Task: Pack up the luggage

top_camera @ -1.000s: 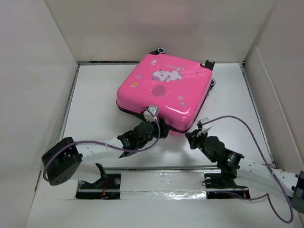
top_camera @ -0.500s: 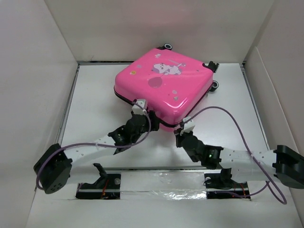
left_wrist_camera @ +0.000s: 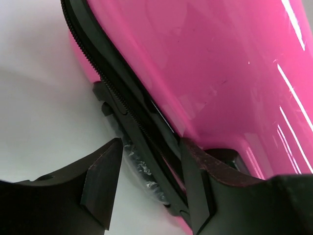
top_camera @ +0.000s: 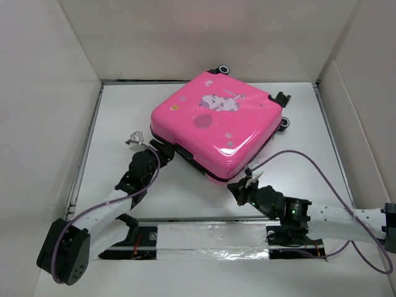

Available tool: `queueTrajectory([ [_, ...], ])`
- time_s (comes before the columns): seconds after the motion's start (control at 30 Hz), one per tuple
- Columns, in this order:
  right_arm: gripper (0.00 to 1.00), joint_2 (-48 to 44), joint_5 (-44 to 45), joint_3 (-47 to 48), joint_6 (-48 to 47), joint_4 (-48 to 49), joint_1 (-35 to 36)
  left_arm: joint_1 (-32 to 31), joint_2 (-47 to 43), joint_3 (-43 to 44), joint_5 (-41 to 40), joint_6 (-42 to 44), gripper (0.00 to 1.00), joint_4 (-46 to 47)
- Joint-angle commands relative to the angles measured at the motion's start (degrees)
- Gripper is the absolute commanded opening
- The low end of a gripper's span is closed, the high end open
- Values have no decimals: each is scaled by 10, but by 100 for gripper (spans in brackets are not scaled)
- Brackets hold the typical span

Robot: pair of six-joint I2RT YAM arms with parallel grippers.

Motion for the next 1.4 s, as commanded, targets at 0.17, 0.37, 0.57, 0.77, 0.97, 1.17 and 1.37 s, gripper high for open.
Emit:
queueTrajectory([
  [0.17,0,85,-91,14,50,117,32,-9,55,-9,82,-31,47,109],
  [0.37,0,74,-65,22,48,99,32,-9,112,14,68,-33,21,105],
  [0.57,0,38,-44,17,41,80,32,3,98,-24,59,-40,7,116],
  [0.77,0,15,-20,26,33,39,32,3,134,9,82,-14,40,181],
  [0.97,0,17,-43,35,28,8,32,3,226,63,137,-18,43,241],
  [1.17,53,3,66,76,96,-184,32,18,99,-1,33,-13,43,176],
  [1.37,44,-53,90,69,169,-260,-65,29,-31,24,-73,-5,62,96],
])
